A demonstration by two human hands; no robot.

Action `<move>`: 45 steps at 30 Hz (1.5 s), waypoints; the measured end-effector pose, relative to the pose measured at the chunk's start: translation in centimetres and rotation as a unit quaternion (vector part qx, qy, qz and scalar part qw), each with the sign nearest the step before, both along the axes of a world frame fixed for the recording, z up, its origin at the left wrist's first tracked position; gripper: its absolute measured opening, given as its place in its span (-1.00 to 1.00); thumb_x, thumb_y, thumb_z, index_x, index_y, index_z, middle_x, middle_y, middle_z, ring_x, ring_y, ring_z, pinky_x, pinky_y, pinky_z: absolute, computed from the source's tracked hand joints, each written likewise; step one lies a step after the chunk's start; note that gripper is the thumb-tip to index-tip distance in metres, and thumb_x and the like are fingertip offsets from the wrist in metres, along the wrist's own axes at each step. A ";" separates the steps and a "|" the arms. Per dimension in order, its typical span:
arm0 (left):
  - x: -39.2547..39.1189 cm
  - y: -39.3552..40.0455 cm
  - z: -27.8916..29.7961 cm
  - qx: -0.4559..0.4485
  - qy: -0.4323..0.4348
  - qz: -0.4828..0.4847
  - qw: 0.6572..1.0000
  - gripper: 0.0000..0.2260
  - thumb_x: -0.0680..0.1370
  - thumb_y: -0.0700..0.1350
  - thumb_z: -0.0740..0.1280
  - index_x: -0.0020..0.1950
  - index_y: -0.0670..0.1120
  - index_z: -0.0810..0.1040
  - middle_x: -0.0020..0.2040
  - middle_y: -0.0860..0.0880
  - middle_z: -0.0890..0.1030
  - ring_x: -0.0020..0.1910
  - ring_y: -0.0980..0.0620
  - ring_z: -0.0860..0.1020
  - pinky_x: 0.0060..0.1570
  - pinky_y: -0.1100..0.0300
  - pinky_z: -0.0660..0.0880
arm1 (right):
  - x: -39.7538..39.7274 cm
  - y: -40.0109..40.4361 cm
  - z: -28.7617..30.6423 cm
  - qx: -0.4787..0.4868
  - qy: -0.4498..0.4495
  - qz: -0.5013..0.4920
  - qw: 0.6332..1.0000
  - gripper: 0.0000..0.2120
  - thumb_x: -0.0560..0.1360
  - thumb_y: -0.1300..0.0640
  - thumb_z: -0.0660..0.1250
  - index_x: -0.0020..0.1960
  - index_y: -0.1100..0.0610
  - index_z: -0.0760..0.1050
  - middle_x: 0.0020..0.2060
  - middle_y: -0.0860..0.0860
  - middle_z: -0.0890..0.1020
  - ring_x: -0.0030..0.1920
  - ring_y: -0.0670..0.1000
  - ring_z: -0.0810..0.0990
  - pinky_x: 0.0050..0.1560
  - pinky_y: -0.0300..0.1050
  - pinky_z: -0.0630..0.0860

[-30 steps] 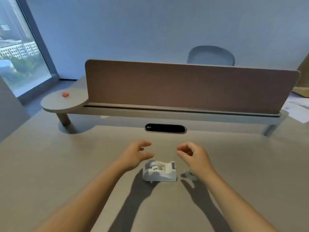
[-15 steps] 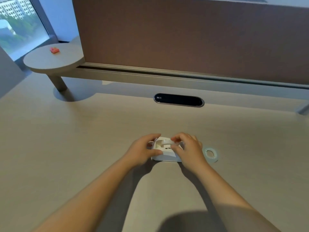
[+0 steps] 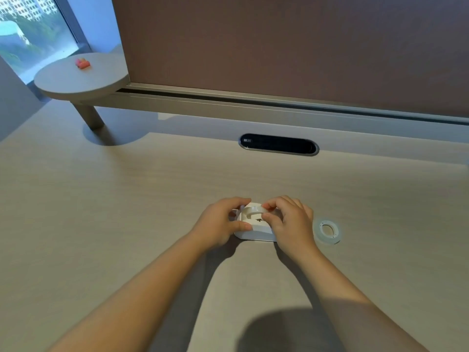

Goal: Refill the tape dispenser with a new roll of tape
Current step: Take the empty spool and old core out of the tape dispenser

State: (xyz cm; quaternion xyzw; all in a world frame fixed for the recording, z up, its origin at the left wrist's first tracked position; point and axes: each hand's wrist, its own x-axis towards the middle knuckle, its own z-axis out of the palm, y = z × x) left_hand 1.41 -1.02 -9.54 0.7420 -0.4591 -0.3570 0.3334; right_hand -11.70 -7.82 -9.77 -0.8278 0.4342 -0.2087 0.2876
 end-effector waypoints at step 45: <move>-10.5 7.9 1.5 -0.178 0.110 0.069 0.975 -0.82 0.49 -0.22 0.25 -0.05 -0.30 0.58 -0.33 -0.08 0.52 -0.37 0.07 0.47 -0.23 0.26 0.49 | -10.2 9.4 2.1 -0.032 -0.200 0.059 0.978 -0.78 0.43 0.19 0.31 0.07 0.20 0.50 -0.10 0.03 0.57 -0.14 -0.06 0.53 -0.18 -0.42 0.44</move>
